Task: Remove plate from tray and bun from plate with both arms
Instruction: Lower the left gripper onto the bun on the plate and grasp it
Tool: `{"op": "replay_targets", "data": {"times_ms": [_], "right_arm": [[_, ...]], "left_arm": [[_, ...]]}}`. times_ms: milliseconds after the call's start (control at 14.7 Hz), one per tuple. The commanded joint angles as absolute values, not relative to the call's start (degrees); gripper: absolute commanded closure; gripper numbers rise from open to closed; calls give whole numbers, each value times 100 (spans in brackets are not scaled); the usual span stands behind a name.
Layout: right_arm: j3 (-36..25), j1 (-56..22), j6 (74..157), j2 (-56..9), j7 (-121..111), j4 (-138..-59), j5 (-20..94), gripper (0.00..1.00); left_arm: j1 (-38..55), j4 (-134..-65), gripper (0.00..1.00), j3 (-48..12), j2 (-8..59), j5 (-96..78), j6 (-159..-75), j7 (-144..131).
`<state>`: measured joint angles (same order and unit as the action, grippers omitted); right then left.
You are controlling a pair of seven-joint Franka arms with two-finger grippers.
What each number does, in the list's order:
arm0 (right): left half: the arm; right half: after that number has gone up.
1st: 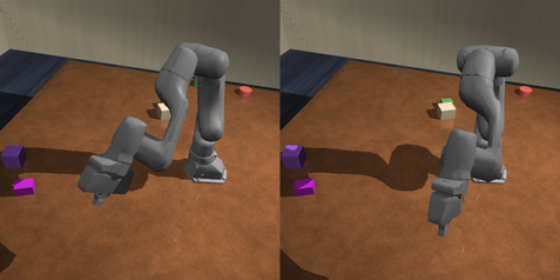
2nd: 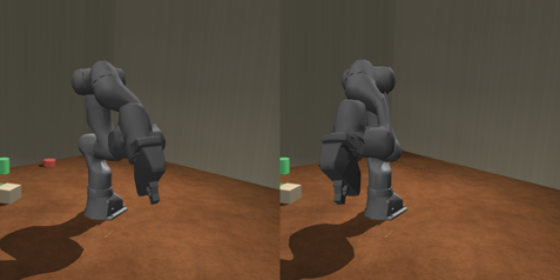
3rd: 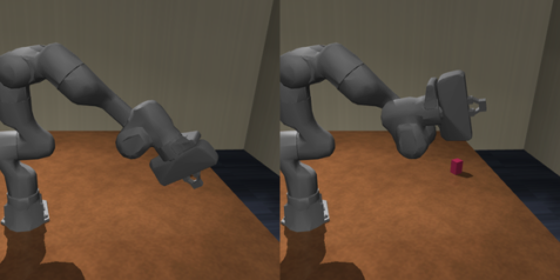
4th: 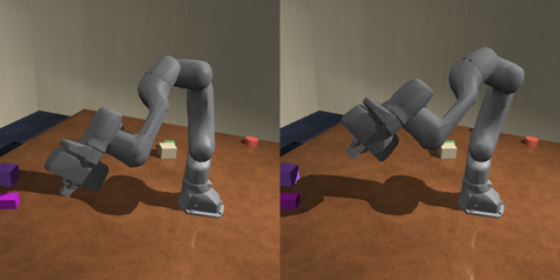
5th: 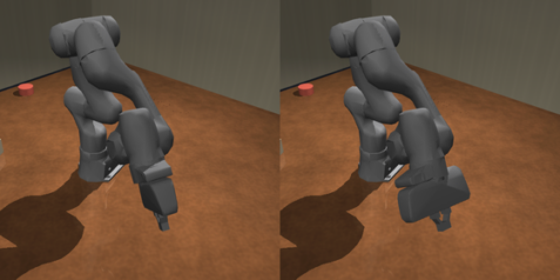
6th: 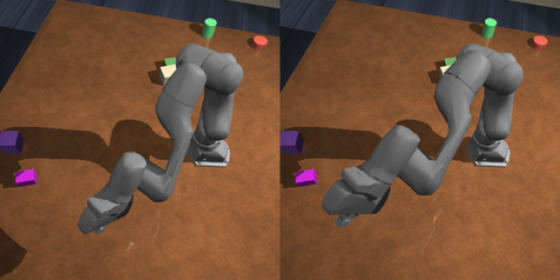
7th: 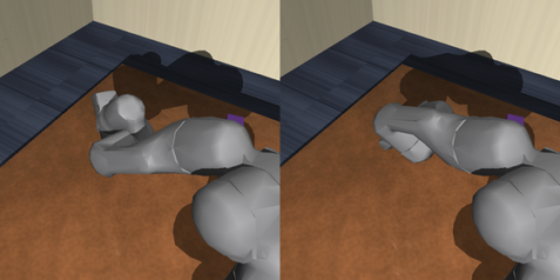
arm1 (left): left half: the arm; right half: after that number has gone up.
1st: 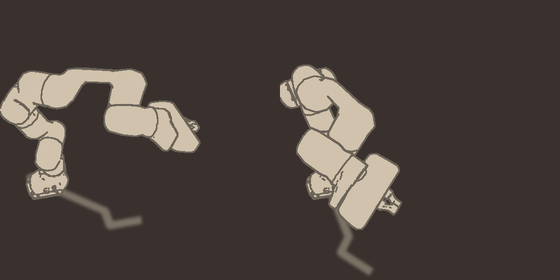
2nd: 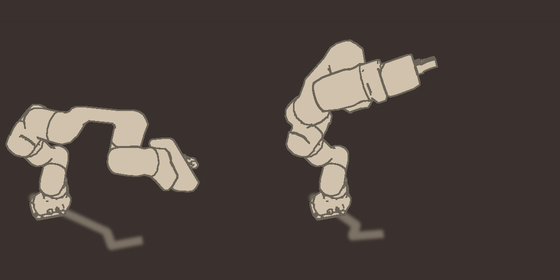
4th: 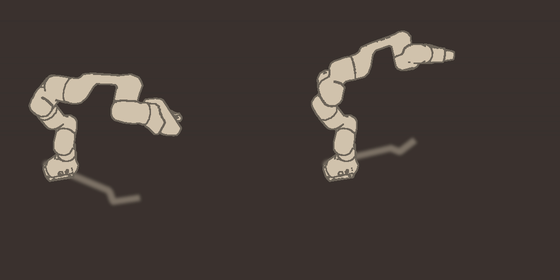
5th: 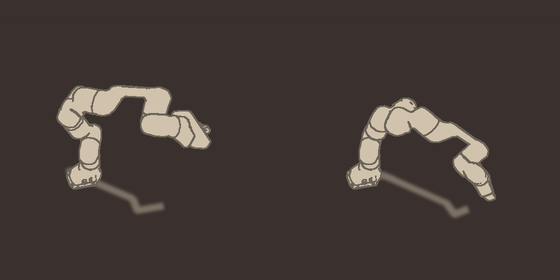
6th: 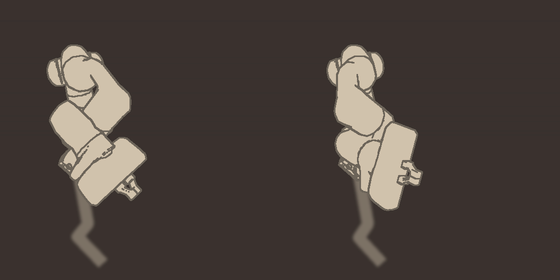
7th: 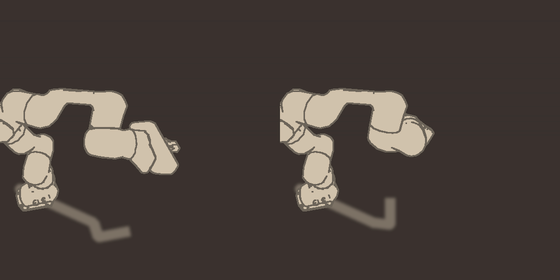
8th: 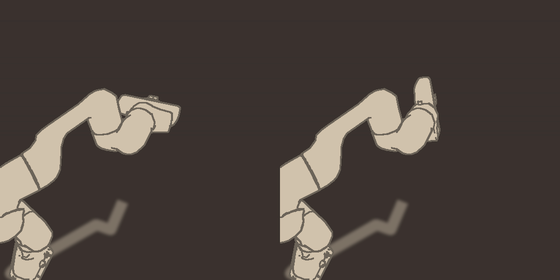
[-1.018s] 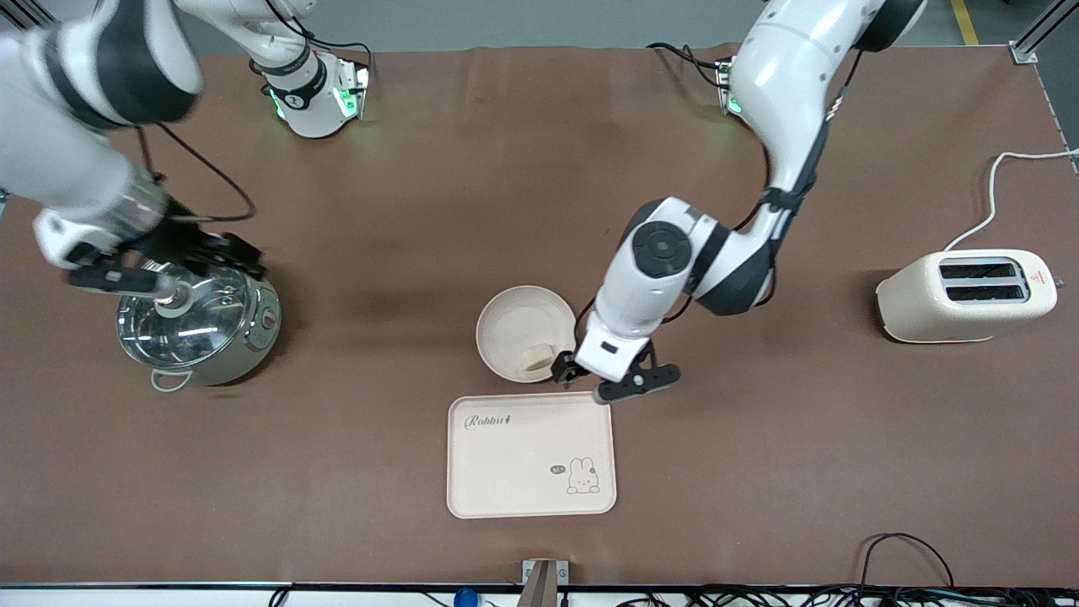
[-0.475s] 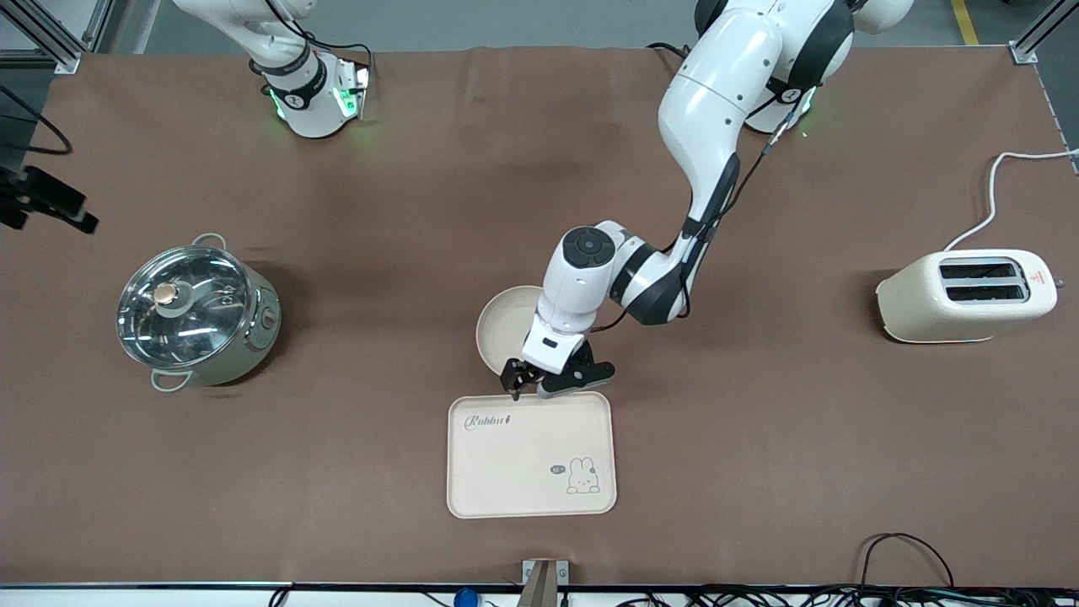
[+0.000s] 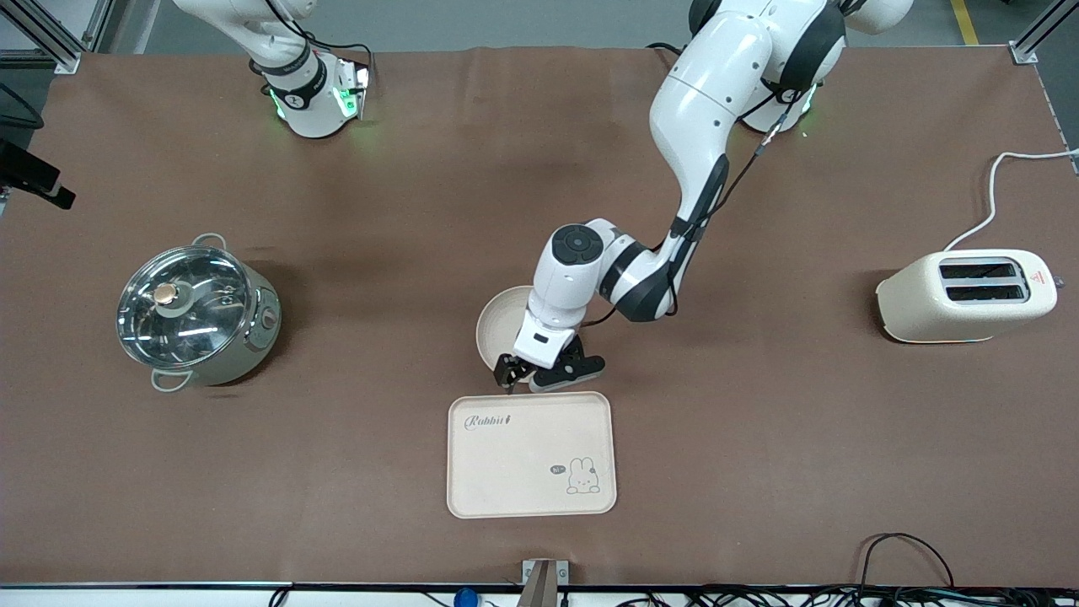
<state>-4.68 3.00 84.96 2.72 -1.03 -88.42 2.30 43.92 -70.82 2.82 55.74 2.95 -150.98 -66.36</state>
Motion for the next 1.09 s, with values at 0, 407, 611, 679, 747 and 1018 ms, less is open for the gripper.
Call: {"op": "replay_targets", "data": {"times_ms": [0, 407, 611, 679, 747, 1018], "right_arm": [[-466, 97, 8508, 343, -123, -8938, 27, 0], [-466, 97, 8455, 343, -158, -8886, -88, 0], [-448, 88, 8438, 343, -141, -8894, -79, 0], [-422, 62, 8377, 343, -123, -8886, -79, 0], [-387, 18, 8263, 343, -106, -8877, -88, 0], [-396, 53, 8191, 325, -123, -8833, -158, 0]], "left_arm": [[4517, -7014, 14, 369, 5625, 422, -14794, -6812], [4553, -7005, 18, 369, 5563, 448, -14028, -6776], [4579, -7022, 28, 352, 5581, 413, -14001, -6785], [4579, -7022, 31, 352, 5581, 396, -14001, -6785], [4579, -7031, 34, 352, 5581, 378, -13992, -6785], [4544, -7022, 69, 203, 5642, 265, -13896, -6785]]}}
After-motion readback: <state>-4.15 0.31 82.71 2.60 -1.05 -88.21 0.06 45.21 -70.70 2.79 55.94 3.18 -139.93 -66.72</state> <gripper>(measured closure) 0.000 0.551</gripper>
